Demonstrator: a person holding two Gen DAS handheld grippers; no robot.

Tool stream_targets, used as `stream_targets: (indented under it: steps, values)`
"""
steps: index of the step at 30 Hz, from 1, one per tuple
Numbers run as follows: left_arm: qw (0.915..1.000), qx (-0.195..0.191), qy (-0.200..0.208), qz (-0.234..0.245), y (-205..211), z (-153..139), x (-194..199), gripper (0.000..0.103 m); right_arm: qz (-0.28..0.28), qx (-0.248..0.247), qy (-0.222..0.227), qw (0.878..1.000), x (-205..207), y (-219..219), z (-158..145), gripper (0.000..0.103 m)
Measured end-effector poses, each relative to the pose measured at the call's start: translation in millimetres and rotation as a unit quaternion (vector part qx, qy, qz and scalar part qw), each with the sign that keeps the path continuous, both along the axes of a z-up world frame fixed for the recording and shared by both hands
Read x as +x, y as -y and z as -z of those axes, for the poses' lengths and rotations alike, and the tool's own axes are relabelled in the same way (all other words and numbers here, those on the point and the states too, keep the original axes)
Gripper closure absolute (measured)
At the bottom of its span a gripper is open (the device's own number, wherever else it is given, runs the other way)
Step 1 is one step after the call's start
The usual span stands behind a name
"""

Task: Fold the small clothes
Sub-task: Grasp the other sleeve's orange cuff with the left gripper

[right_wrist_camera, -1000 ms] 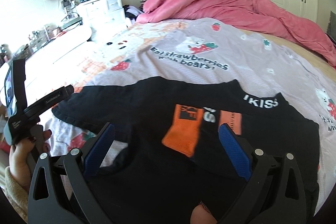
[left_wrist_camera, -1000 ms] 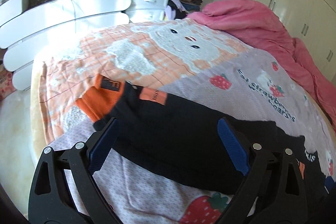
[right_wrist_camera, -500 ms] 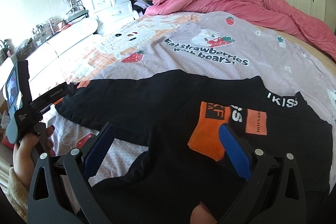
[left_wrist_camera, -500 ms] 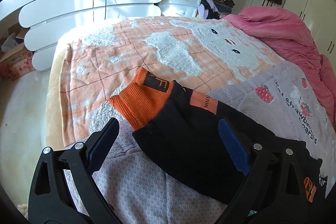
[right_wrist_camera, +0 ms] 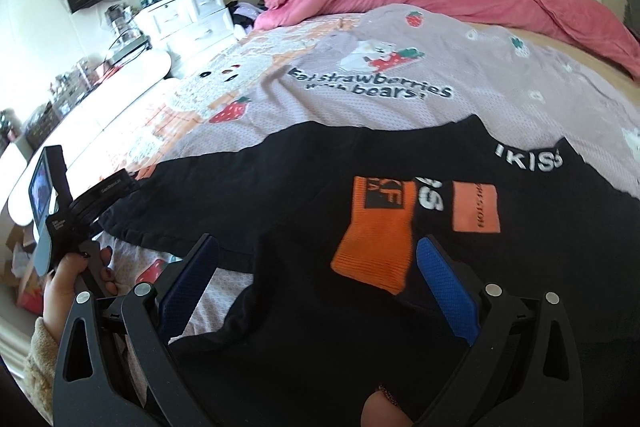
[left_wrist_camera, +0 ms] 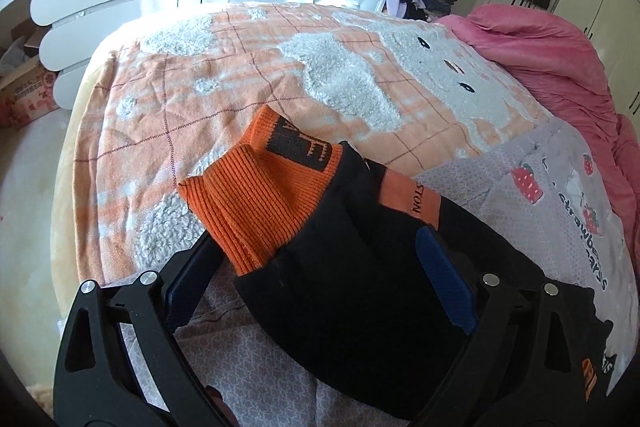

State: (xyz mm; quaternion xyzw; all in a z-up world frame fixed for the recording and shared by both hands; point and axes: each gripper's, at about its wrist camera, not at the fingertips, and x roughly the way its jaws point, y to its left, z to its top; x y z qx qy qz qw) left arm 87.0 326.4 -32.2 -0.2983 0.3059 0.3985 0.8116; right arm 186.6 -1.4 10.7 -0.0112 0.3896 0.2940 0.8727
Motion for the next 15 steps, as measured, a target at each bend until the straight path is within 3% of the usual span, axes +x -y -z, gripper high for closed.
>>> stream_targets:
  steps: [2, 4, 8, 15]
  values:
    - [0.9999, 0.001, 0.016, 0.002, 0.4, -3.4, -2.8, 0.038, 0.008, 0.007, -0.012, 1.0, 1.7, 7.3, 2.7, 0.005]
    - [0.9996, 0.0, 0.03, 0.001, -0.3, -6.2, -5.2, 0.051, 0.015, 0.015, -0.024, 0.999, 1.8, 15.5, 5.3, 0.005]
    - [0.9981, -0.008, 0.06, 0.009, -1.9, -10.4, -11.1, 0.087, 0.027, 0.02, -0.03, 0.999, -3.0, 30.4, 7.7, 0.005]
    - [0.9918, 0.006, 0.118, 0.048, 12.1, -32.9, -19.9, 0.091, 0.049, 0.029, -0.045, 0.997, -8.9, 56.6, 11.1, 0.005]
